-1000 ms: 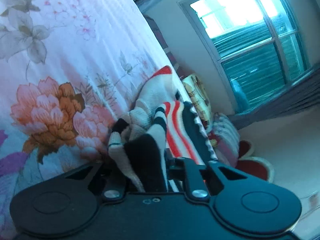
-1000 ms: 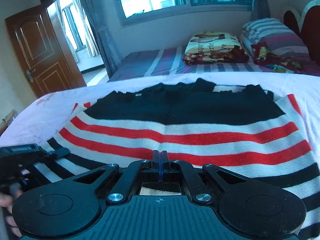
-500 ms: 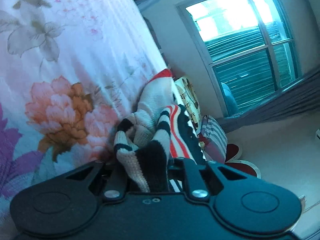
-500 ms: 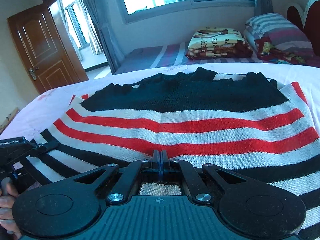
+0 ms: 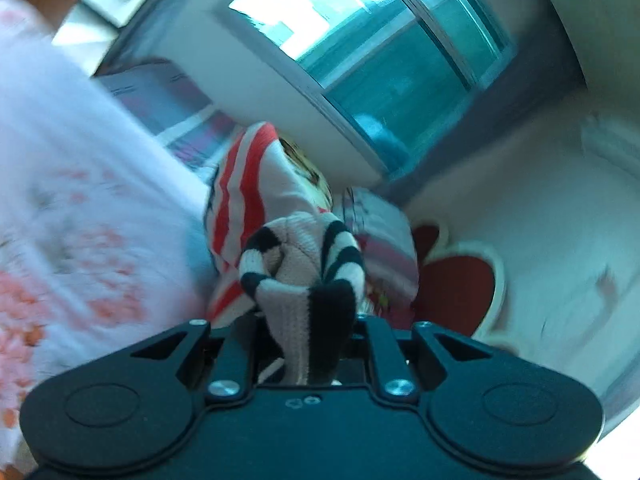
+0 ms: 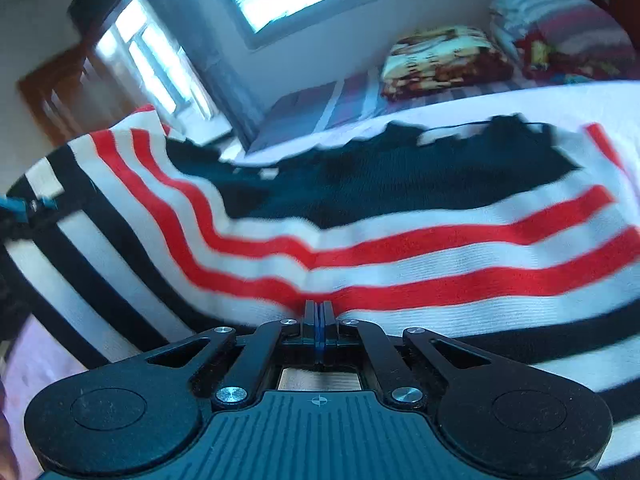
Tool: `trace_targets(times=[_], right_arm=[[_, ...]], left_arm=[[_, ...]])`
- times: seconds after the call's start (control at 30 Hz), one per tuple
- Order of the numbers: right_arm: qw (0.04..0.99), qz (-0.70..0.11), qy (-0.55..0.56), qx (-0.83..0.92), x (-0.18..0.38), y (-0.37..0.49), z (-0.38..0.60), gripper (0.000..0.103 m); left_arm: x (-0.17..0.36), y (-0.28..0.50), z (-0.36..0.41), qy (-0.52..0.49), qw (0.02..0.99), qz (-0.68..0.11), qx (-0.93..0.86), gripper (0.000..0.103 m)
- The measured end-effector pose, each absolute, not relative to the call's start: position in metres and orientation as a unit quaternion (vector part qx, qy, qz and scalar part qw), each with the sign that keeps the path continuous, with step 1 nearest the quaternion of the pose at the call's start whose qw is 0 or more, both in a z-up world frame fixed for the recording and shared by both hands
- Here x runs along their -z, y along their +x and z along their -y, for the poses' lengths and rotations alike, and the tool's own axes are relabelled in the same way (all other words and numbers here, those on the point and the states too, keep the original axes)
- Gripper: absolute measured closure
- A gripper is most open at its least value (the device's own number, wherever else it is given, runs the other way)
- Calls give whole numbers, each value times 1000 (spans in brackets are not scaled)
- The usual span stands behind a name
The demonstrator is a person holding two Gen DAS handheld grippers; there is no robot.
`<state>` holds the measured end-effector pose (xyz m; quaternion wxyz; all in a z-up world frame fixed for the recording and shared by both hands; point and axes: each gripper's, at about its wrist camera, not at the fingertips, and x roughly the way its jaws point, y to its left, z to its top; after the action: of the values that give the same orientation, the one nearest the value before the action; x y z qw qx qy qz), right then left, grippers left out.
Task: Fold small clothes
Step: 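Grasp the sweater edge with both grippers and fold it over in half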
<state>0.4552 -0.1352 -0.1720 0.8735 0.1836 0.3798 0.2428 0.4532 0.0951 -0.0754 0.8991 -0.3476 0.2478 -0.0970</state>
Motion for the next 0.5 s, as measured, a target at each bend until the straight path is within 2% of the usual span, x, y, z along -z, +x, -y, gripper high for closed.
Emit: trace_targets(times=[0.13,0.23,0.3,0.33,0.37,0.4,0.43,0.5], right_arm=[[873,-360,256,-209,158,445,213,103],[868,-355,293,-188,154,437,277,103],[863,-354,313,-181,150,431,313,103],[863,-352,319,-174,148,427,328,101],[863,-352,323,-166,146,424,341,95],[862,-352,330,-159,142,421,354,62],[863,-345,335,-155,138,418,363,30],[867,-321,340,-169,129,410,375,28]], left_arm=[[71,461,-28,-275,910,-283,129,89],[91,471,27,-225,906,-327,146,87],[113,478,66,-180,902,-362,149,77],[121,479,83,-163,898,-378,154,66],[128,477,102,-134,899,-387,156,53],[126,470,114,-109,906,-377,155,42],[121,464,123,-99,909,-369,168,26],[107,447,121,-127,905,-354,197,28]])
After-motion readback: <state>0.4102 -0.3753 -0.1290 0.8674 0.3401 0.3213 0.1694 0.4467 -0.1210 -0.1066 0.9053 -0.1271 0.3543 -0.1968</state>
